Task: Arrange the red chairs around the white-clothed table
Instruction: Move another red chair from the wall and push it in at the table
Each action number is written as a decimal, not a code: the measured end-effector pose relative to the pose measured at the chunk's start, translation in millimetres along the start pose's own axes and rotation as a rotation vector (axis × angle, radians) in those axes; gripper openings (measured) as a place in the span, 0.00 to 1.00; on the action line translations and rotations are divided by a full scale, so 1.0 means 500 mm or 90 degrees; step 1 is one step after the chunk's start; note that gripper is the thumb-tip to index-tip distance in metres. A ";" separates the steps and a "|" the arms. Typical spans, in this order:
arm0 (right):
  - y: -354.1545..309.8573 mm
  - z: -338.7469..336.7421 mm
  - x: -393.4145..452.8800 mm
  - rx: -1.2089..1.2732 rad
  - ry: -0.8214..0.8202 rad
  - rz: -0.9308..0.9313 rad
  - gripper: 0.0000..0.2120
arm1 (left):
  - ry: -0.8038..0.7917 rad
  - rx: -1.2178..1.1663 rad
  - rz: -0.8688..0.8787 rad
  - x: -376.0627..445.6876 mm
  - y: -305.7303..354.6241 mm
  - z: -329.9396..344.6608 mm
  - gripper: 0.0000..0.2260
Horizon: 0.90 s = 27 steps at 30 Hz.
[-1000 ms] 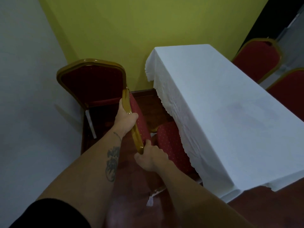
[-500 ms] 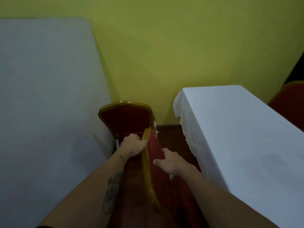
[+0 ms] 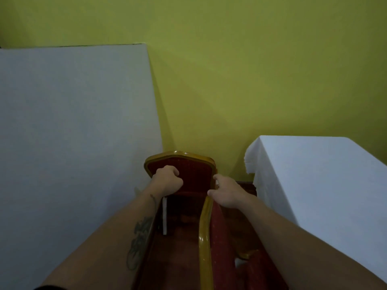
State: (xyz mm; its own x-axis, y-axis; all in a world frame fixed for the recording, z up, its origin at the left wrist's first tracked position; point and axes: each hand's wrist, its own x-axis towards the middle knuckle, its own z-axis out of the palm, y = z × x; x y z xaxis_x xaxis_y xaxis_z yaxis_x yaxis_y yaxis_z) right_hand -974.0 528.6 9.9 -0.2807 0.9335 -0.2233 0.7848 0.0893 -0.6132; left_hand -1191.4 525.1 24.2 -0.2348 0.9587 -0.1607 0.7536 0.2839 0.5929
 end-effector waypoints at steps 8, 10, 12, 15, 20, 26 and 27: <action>-0.089 0.006 0.260 -0.131 -0.002 0.039 0.34 | 0.002 0.068 0.073 0.285 -0.048 -0.029 0.24; -0.100 0.014 0.327 -0.182 -0.011 0.067 0.36 | -0.014 0.114 0.092 0.357 -0.063 -0.022 0.29; -0.104 0.028 0.383 -0.214 -0.028 0.091 0.39 | -0.040 0.199 0.093 0.416 -0.077 -0.011 0.34; -0.106 0.052 0.441 -0.258 -0.021 0.108 0.39 | -0.098 0.287 0.140 0.489 -0.095 0.008 0.38; -0.088 0.081 0.505 -0.229 -0.018 0.105 0.45 | -0.153 0.328 0.162 0.575 -0.097 0.020 0.18; -0.075 0.096 0.547 -0.233 -0.006 0.131 0.36 | -0.284 0.285 0.120 0.608 -0.086 0.012 0.14; -0.081 0.096 0.550 -0.266 -0.015 0.131 0.36 | -0.293 0.278 0.122 0.609 -0.090 0.011 0.15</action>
State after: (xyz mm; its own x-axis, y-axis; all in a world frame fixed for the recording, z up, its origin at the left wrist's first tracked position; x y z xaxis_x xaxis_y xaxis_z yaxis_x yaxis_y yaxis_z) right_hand -1109.6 764.9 -63.1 -0.1046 0.9386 -0.3289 0.9795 0.0400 -0.1973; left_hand -1293.4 804.2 -55.5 0.1408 0.8756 -0.4621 0.9585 -0.0037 0.2850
